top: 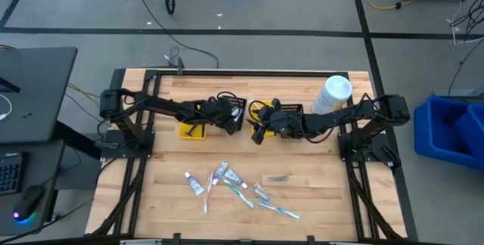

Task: Pick & Place Travel size toiletries
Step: Put the blue toothbrush into the right yellow bin

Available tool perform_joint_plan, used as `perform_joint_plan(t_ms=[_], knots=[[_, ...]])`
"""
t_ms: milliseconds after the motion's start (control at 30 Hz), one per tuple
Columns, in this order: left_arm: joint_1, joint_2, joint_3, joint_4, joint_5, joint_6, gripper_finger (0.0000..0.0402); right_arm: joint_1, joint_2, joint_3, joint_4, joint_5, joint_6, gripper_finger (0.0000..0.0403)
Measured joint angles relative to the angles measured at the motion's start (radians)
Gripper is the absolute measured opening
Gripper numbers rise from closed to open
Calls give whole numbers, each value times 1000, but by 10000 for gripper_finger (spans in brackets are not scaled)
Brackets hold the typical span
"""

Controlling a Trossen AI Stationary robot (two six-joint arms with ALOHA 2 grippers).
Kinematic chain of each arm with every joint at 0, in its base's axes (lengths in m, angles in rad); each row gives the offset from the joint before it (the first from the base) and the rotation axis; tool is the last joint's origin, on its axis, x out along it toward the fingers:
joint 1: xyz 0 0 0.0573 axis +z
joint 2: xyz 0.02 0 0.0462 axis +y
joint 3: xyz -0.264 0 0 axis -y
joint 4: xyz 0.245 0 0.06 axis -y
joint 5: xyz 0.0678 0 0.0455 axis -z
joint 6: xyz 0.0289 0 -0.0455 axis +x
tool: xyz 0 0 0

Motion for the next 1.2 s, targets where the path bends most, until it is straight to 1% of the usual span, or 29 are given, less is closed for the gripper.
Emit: perform_joint_plan(t_ms=[133, 233, 400, 500, 633, 667, 800, 900, 1000, 1067, 1200], knots=[[-17, -73, 5, -37, 6, 0, 141, 0, 0, 0, -1, -68, 0, 217], [-39, -133, 7, -54, 45, 1, 141, 0, 0, 0, -2, -144, 0, 227], [-96, -209, 7, -51, 112, 0, 141, 0, 0, 0, -20, -355, -18, 236], [-139, -229, 7, -51, 114, 1, 141, 11, 0, 0, -25, -473, -10, 235], [-204, -231, 7, -56, 113, 1, 141, 52, 0, 0, -24, -626, 28, 223], [-219, -231, 7, -58, 113, 1, 141, 67, 0, 0, -23, -650, 33, 219], [-266, -231, 7, -72, 93, 1, 141, 147, 0, 0, -49, -662, 81, 204], [-288, -231, 7, -70, 39, 0, 141, 223, 0, 0, -99, -682, 177, 197], [-305, -231, 7, -75, 25, -4, 141, 312, 0, 0, -163, -704, 281, 193], [-316, -231, 7, -76, 23, -12, 141, 378, 0, 0, -199, -683, 350, 192], [-335, -231, 7, -77, 22, -26, 141, 504, 0, 0, -270, -599, 447, 190]])
